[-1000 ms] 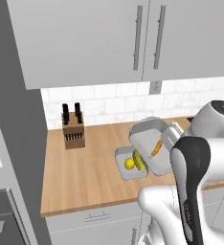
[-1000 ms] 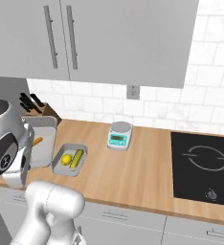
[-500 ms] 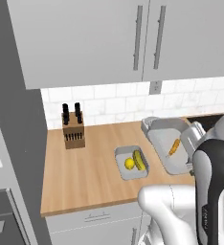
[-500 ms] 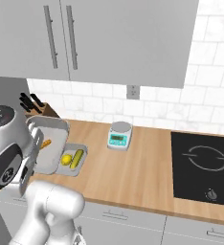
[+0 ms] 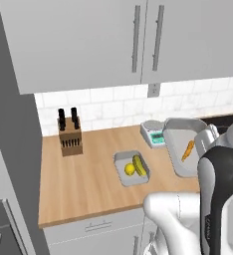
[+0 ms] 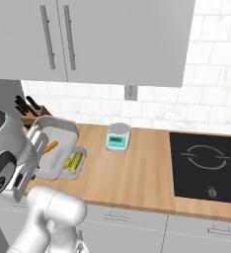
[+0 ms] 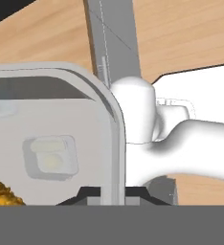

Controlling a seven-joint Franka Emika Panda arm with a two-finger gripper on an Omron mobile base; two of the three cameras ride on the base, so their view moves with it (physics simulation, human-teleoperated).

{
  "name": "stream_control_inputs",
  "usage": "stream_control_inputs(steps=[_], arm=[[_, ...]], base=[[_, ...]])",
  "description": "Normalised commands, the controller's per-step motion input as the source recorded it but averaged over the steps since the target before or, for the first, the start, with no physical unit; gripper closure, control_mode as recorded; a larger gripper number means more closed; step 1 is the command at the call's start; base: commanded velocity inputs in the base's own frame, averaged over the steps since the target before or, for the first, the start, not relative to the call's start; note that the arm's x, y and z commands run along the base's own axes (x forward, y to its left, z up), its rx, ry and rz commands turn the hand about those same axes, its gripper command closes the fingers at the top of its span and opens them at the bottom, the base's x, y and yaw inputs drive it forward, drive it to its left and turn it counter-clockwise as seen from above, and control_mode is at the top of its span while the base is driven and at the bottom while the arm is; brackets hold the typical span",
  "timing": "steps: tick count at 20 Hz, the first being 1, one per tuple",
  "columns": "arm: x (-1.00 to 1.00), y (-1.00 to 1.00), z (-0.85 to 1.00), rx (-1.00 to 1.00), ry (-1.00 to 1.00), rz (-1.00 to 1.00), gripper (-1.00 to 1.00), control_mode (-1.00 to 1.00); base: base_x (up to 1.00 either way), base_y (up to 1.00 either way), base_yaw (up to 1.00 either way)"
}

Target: Take the meat container that has the shrimp and place it on the second highest rack of the freezer. Then take the vegetable container that has the lemon and cucumber and place it on the highest rack of the freezer.

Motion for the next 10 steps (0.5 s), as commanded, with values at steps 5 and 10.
stream_control_inputs(steps=[5, 10], arm=[[0.0, 0.0, 0.0, 0.0, 0.0, 0.0, 1.0, 1.0], [0.0, 0.0, 0.0, 0.0, 0.0, 0.0, 1.0, 1.0]], base=[[-0.6, 0.05, -0.04], [-0.25, 0.51, 0.17]])
